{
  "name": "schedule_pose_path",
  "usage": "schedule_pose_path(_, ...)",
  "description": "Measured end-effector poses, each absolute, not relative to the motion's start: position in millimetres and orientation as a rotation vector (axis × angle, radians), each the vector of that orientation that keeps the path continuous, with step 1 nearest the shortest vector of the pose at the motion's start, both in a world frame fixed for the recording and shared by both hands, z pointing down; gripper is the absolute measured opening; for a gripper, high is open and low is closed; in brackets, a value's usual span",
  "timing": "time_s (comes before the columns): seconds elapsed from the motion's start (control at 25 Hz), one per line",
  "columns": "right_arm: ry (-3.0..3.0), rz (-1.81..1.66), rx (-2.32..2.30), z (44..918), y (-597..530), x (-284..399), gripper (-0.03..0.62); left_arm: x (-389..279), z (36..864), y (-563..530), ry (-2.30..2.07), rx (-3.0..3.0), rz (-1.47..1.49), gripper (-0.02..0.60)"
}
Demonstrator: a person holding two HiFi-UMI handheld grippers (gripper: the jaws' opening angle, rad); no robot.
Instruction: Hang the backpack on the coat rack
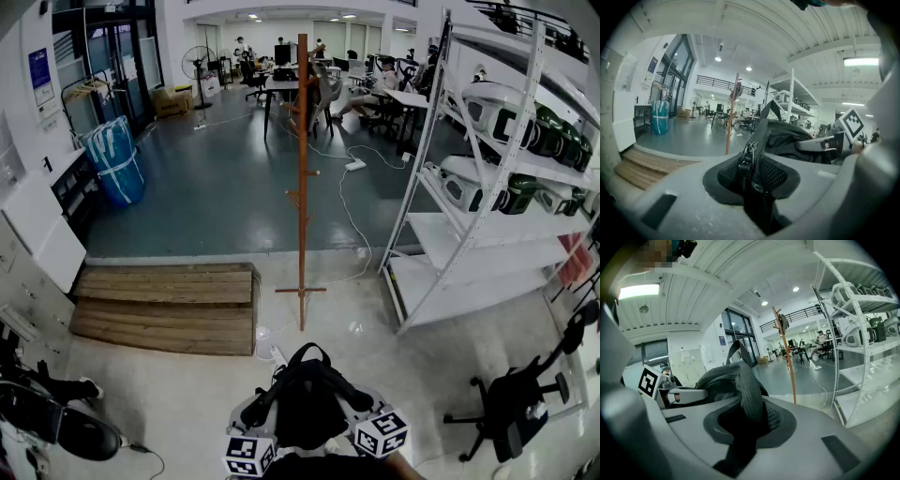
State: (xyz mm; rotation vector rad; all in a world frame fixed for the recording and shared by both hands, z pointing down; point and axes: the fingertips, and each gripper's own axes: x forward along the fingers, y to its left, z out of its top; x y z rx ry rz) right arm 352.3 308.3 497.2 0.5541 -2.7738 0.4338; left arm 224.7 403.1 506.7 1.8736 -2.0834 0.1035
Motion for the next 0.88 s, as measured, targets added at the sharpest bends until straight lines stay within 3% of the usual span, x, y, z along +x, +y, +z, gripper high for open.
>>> schedule_pose_path(0.88, -2.768, 0.451, 0.648, 502.6, 327.4, 303.1, 0.055, 169.8, 513.6, 412.4, -2.011, 1.95, 0.098, 0.1)
